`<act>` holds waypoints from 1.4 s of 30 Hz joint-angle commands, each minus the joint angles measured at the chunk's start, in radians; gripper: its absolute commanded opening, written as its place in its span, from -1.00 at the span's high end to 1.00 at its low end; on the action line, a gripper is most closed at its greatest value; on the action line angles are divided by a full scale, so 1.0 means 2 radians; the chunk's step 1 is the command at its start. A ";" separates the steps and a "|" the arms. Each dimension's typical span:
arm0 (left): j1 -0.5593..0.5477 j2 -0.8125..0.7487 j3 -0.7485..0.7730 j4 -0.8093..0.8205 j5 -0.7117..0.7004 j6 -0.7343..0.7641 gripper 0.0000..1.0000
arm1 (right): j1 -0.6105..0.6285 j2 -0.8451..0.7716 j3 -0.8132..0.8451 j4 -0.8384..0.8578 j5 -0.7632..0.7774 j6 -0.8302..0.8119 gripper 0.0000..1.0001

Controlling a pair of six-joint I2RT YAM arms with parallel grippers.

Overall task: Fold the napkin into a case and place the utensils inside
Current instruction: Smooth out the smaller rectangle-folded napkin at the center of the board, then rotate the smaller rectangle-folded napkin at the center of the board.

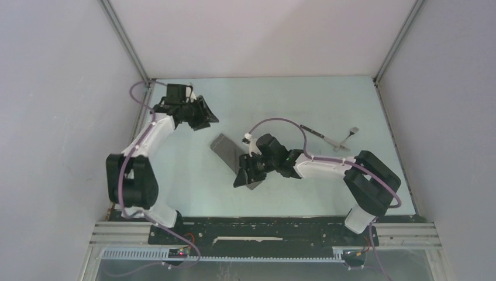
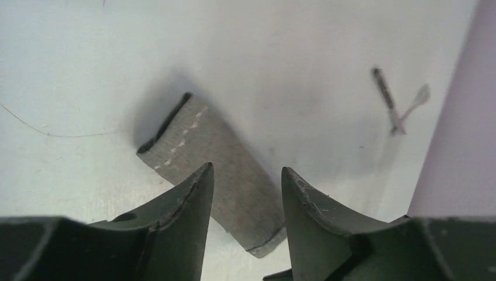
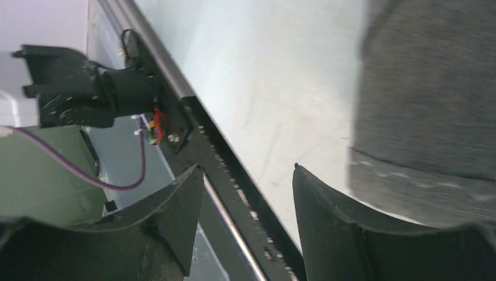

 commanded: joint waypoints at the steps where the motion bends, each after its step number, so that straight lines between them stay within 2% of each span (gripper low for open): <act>1: -0.001 -0.069 0.042 -0.051 0.010 0.065 -0.06 | 0.051 -0.009 0.050 -0.081 0.047 -0.016 -0.32; 5: -0.013 -0.024 0.061 -0.050 0.038 0.059 -0.08 | 0.077 0.039 0.064 -0.019 0.089 0.047 -0.33; 9: -0.036 0.055 0.105 -0.040 0.060 0.042 -0.08 | 0.082 0.069 0.069 -0.030 0.130 0.057 -0.34; 12: -0.053 0.123 0.145 -0.006 0.094 0.021 -0.19 | 0.083 0.077 0.056 -0.047 0.154 0.058 -0.34; 16: -0.066 0.198 0.190 0.021 0.113 -0.005 -0.22 | 0.060 0.059 0.004 -0.038 0.180 0.069 -0.33; 20: -0.071 0.233 0.203 0.023 0.109 -0.007 -0.22 | 0.027 0.045 -0.032 -0.010 0.179 0.064 -0.33; 24: -0.071 0.267 0.221 -0.020 0.079 0.009 -0.21 | -0.010 0.045 -0.051 0.009 0.165 0.059 -0.33; 27: -0.071 0.278 0.222 -0.055 0.052 0.026 -0.19 | -0.054 0.049 -0.053 0.019 0.146 0.049 -0.33; 34: -0.071 0.238 0.165 -0.053 0.020 0.038 -0.19 | -0.168 0.069 -0.032 0.028 0.066 0.029 -0.33; 38: -0.071 0.234 0.159 -0.065 0.022 0.047 -0.20 | -0.196 0.074 -0.020 0.020 0.040 0.028 -0.32; 42: -0.071 0.210 0.117 -0.047 0.040 0.041 -0.20 | -0.212 0.055 -0.021 -0.001 0.041 0.023 -0.33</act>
